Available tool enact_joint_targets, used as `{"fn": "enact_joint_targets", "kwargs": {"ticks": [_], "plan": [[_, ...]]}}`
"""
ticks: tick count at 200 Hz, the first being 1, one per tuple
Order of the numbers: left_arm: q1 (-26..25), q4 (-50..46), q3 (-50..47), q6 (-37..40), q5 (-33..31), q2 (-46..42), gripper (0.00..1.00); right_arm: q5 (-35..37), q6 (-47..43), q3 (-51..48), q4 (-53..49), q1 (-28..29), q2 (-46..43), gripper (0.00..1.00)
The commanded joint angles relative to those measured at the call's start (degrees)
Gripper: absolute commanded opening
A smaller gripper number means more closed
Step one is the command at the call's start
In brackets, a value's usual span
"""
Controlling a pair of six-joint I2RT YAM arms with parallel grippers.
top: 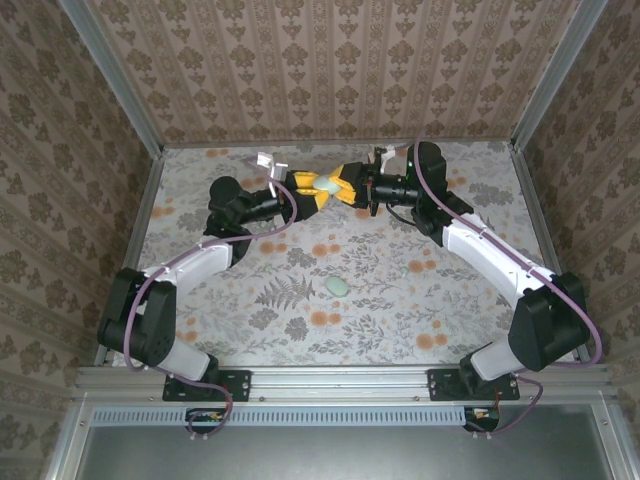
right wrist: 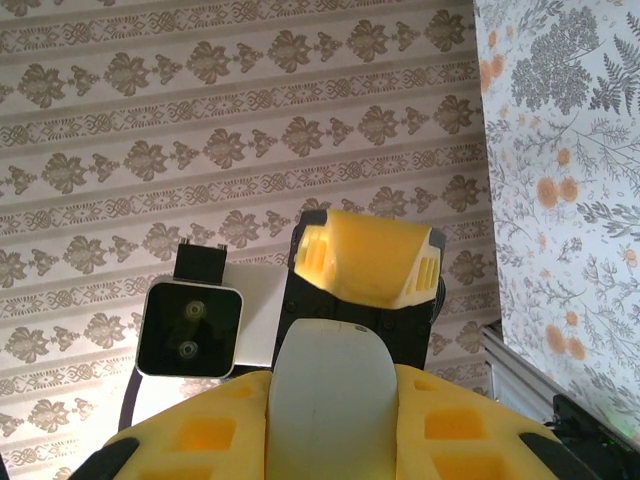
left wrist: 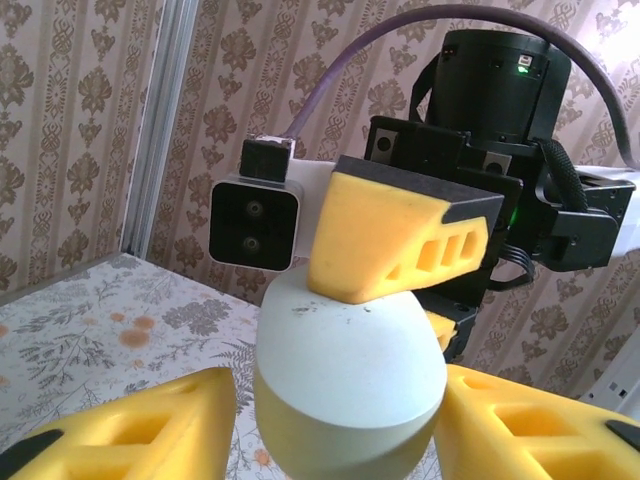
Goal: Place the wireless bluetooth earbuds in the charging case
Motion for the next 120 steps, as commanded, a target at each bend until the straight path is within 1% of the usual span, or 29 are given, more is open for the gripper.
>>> {"fn": "enact_joint_targets", "kwargs": {"ticks": [1,68,76,92,108,120], "plan": [[-0.2,2.3,2.5,-1.2,0.5,1.2,0.49,-0.7,2.0,-0.9,2.4,0.6,-2.0,0.0],[-0.2,2.0,3.1,-1.0,0.6,1.4,0.34,-0.8,2.6,-1.6,2.9,0.7,-2.2,0.0],[-0.2,1.8,3.1,-1.0,0.7,1.3,0.32,-0.8,2.5,-1.7,2.8,0.7,-2.3,0.04],[-0.2,1.4,3.1,-1.0,0.7,1.2,0.28,-0.6,2.1,-1.7,2.2,0.7,-2.4,0.18],[-0.2,0.3,3.2,-0.6,0.7,0.8,0.28,-0.5,1.3,-1.6,1.2,0.6,-2.6,0.28],[-0.3,-0.9,3.2,-0.2,0.6,0.4,0.28,-0.3,1.1,-1.7,0.9,0.6,-2.8,0.38]]}}
